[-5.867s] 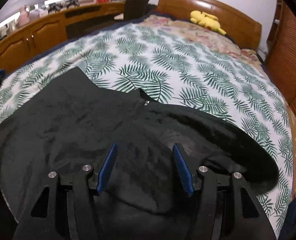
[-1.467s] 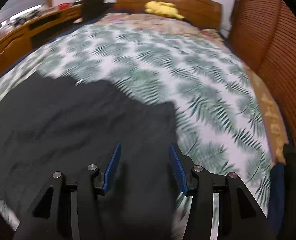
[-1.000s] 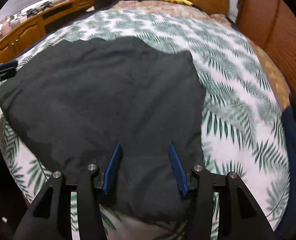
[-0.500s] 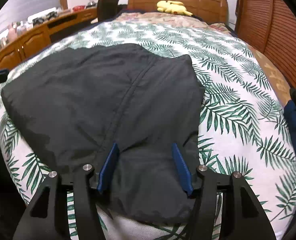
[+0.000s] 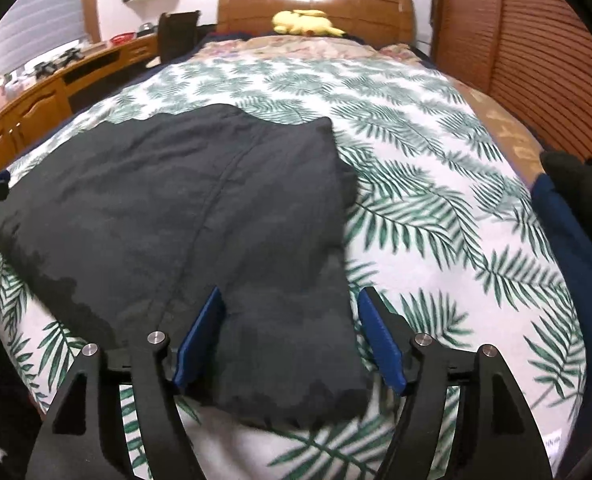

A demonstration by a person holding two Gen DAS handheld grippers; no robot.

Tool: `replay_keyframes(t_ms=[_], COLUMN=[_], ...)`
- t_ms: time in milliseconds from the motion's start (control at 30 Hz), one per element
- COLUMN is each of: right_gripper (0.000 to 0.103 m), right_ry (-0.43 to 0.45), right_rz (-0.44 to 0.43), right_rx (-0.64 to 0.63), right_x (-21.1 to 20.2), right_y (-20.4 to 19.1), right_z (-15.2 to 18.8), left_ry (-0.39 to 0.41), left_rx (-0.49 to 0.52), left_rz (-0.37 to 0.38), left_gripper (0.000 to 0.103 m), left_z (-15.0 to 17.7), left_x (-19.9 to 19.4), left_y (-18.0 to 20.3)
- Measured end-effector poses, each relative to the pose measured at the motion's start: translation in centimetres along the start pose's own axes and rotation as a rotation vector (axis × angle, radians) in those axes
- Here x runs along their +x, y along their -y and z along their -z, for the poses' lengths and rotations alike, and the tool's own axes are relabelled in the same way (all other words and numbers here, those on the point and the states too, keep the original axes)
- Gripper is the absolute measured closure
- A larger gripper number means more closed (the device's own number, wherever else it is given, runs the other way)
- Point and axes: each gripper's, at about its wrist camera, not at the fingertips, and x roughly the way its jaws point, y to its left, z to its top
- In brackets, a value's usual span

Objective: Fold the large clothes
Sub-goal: 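Move the right tool to the folded jacket's edge and grasp it, then lift the grasped edge with the right tool and fold it over the bundle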

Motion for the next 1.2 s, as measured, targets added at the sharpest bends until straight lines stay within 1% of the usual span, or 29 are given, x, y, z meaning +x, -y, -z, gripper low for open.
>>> replay_keyframes(t_ms=[133,267,433,533,733,1033,1133,1200], right_gripper=[0.029,0.029,0.028,0.028,0.027,0.030,0.036,0.043], right_ry=[-0.047,-0.083,-0.114,-0.127,-0.136,-0.169,-0.178,-0.181], right_rz=[-0.010,-0.006,-0.001,-0.010,-0.022,-0.009,-0.021,-0.022], right_rx=[0.061,0.095,0.113,0.152,0.212,0.253,0.277,0.279], right_x=[0.3,0.7,1.4,1.9,2.6,2.7,2.8,2.6], right_y=[0.5,0.4,-0.4,-0.2,-0.1,-0.3,-0.2,-0.4], right_z=[0.1,0.0,-0.1,0.1,0.5,0.5,0.5,0.4], left_ry=[0.019,0.033,0.046,0.052,0.056,0.072,0.070,0.068], left_rx=[0.010,0.021,0.044,0.036,0.047,0.020,0.008,-0.001], left_rz=[0.035,0.069,0.090,0.105,0.101,0.096,0.087,0.082], left_gripper=[0.063,0.063,0.063,0.063,0.063,0.063,0.063,0.063], left_z=[0.2,0.8,0.5,0.6,1.3,2.1,2.4,2.7], left_x=[0.5,0.3,-0.4,-1.1,-2.2,-3.9,-4.2,-4.5], left_y=[0.0,0.1,0.3,-0.1,-0.5,-2.8,-4.0,-4.8])
